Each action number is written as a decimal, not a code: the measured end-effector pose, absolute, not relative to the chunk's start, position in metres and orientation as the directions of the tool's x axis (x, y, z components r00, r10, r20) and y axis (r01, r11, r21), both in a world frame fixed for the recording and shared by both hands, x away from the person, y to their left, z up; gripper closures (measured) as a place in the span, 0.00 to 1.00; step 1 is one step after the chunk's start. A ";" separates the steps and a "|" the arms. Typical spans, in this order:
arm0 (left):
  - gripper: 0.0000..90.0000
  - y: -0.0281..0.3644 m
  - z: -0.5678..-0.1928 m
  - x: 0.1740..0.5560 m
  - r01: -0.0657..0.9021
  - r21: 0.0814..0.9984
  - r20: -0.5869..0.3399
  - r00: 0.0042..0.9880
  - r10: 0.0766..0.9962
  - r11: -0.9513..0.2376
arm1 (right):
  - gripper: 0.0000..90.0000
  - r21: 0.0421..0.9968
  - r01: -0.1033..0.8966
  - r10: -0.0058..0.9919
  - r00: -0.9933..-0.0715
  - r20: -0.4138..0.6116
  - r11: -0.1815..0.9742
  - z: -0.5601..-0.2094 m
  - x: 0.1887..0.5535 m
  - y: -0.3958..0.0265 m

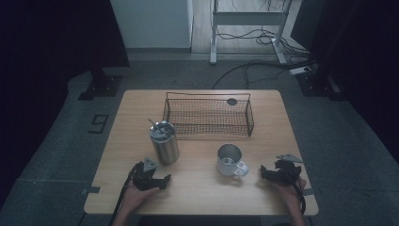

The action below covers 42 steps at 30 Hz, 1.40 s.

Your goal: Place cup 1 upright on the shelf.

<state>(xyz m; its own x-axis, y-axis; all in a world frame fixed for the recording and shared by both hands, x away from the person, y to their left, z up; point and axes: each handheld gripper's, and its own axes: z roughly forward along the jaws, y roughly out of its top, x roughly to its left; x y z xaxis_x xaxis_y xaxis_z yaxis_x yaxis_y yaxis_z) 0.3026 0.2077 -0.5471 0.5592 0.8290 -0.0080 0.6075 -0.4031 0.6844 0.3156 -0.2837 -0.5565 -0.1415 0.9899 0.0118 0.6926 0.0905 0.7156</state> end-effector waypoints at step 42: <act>0.16 0.195 -0.535 0.293 0.574 0.722 0.012 0.549 0.836 -0.387 | 0.02 0.718 0.691 0.990 -0.140 0.014 0.088 -0.557 0.309 -0.288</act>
